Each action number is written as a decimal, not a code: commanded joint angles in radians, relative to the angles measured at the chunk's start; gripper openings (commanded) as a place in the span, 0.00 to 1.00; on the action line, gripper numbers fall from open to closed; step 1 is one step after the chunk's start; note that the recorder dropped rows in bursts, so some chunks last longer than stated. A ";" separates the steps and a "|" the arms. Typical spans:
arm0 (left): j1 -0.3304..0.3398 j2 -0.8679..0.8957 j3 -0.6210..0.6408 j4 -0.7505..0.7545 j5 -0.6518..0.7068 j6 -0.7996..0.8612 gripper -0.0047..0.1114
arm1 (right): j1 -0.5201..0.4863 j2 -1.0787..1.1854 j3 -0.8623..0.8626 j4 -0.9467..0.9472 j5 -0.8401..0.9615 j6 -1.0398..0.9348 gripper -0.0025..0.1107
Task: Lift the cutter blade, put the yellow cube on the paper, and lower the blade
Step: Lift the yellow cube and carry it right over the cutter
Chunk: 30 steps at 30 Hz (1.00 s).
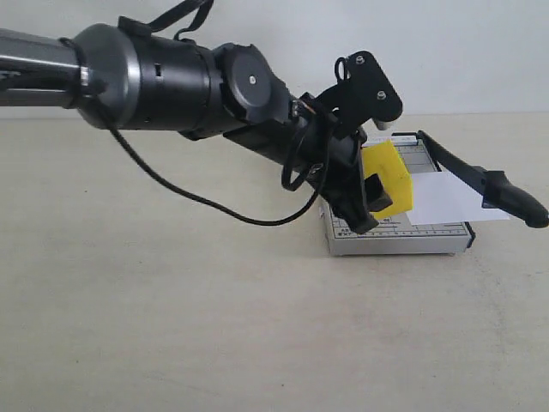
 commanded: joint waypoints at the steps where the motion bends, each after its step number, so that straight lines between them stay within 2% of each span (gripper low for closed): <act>1: -0.015 0.064 -0.130 0.091 0.085 -0.125 0.08 | 0.002 -0.005 0.004 -0.002 0.004 -0.002 0.02; 4: -0.020 0.097 -0.196 0.130 0.100 -0.192 0.08 | 0.002 -0.005 0.004 -0.002 0.004 -0.002 0.02; 8: -0.020 0.136 -0.257 0.130 0.115 -0.198 0.08 | 0.002 -0.005 0.004 -0.002 0.004 -0.002 0.02; 20: -0.020 0.226 -0.294 0.130 0.111 -0.186 0.08 | 0.002 -0.005 0.004 -0.002 0.004 -0.002 0.02; 30: -0.030 0.282 -0.418 0.113 0.113 -0.186 0.08 | 0.002 -0.005 0.004 -0.002 0.004 -0.002 0.02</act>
